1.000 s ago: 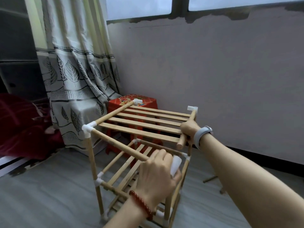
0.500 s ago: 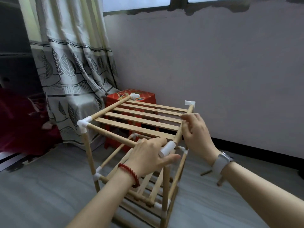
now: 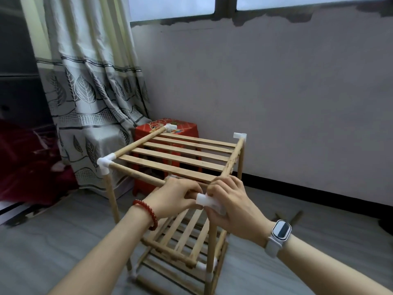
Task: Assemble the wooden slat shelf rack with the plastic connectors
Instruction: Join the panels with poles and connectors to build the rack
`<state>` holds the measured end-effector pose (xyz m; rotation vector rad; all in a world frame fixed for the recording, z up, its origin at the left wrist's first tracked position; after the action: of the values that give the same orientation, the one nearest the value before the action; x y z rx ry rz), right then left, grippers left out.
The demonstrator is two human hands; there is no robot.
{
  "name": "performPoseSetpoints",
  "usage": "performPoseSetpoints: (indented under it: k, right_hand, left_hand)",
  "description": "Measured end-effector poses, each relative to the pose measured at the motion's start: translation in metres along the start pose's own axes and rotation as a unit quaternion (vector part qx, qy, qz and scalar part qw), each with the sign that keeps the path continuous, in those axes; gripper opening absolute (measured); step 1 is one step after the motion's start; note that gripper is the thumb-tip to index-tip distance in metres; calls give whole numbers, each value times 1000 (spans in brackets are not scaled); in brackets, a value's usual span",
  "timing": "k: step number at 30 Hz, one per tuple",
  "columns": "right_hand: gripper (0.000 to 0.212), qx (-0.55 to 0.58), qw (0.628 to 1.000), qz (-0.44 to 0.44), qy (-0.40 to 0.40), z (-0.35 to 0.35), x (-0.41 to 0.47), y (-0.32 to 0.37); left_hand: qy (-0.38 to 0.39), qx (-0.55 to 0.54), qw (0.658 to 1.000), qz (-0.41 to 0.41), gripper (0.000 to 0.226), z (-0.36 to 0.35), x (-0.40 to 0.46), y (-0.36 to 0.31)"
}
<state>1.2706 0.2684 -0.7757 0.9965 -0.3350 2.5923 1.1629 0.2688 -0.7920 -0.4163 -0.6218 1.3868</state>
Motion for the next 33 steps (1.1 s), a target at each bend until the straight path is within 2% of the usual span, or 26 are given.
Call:
performPoseSetpoints:
  k: [5,7,9,12,15,19,25,27,29,33]
  right_hand:
    - [19,103,994,-7,33,-4,-5,-1]
    - [19,115,993,2,15,-2,-8,2]
    - [18,66,997,15,-38,5,-9,6]
    - [13,-86,988,36,-124,15,-12,15]
    - [14,-166,973,29,-156,21,-14,20]
    - [18,-179,974,18,-140,21,-10,20]
    - [16,-190,978,26,-75,12,-12,23]
    - [12,-183,981,19,-61,10,-13,19]
    - [11,-156,987,5,-42,7,-12,15]
    - [13,-51,998,-15,-21,1,-12,13]
  left_hand:
    - [20,26,999,-30,18,1,-5,2]
    - [17,17,999,-34,18,4,-7,3]
    - [9,9,999,-33,18,6,-9,5]
    - [4,-13,1000,-28,16,7,-12,6]
    - [4,-17,999,-32,16,8,-14,5]
    - [7,-23,999,-39,26,9,-16,1]
    - [26,2,1000,-11,26,-1,-19,12]
    - [4,-20,999,-44,25,10,-18,-1]
    - [-22,-59,996,-69,20,30,-15,-12]
    - [-5,-28,998,-57,12,30,-13,-13]
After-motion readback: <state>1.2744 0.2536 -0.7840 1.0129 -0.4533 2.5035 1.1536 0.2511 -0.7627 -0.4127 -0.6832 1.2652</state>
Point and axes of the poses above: each hand's wrist, its own x-axis towards the middle knuckle, its own z-axis out of the back of the hand, y = z × x, the point moved 9 cm from there along x, towards the middle knuckle, and after that the axes turned 13 degrees about -x, right-handed, at the moved point
